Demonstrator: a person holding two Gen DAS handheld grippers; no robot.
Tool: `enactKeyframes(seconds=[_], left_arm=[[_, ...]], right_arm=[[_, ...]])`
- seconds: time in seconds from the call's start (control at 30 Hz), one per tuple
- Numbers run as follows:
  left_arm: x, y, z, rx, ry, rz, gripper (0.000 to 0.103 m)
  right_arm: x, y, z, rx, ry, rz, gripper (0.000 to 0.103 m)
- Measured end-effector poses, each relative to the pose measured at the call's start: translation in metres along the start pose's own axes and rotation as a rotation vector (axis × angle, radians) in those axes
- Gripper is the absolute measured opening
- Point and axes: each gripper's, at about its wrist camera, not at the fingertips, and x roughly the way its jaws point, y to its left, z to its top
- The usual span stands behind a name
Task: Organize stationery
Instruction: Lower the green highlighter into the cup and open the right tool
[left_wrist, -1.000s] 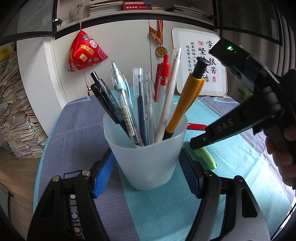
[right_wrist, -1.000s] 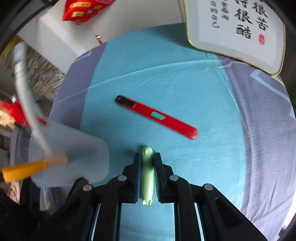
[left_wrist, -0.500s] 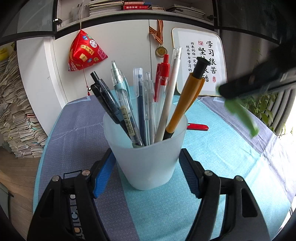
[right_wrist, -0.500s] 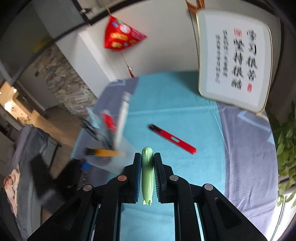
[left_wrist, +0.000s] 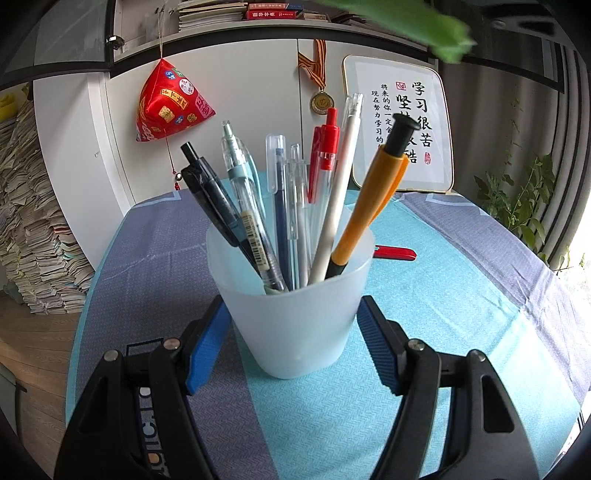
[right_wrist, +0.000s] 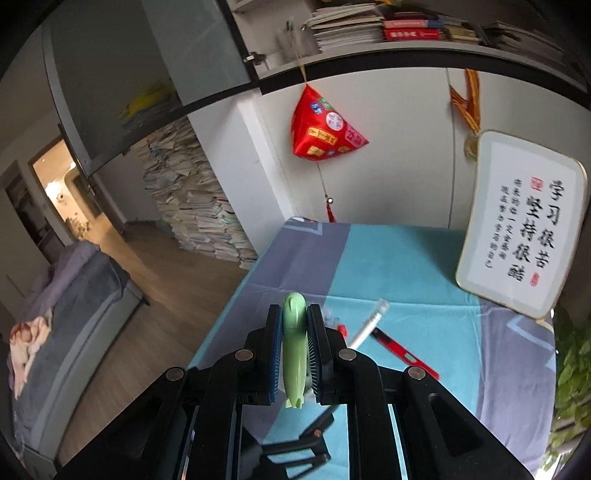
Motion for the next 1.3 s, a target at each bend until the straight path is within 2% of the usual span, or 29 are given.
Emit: enactKeyframes(seconds=[0.47,1.3], left_arm=[[0.0,0.0,0.0,0.0,0.0,0.0,0.07],[0.0,0.0,0.0,0.0,0.0,0.0,0.07]], right_arm=[[0.037,0.0,-0.005,-0.037,0.029,-0.014,0.014],[0.061,-0.003,-0.01,-0.051,0.07,-0.02,0.014]])
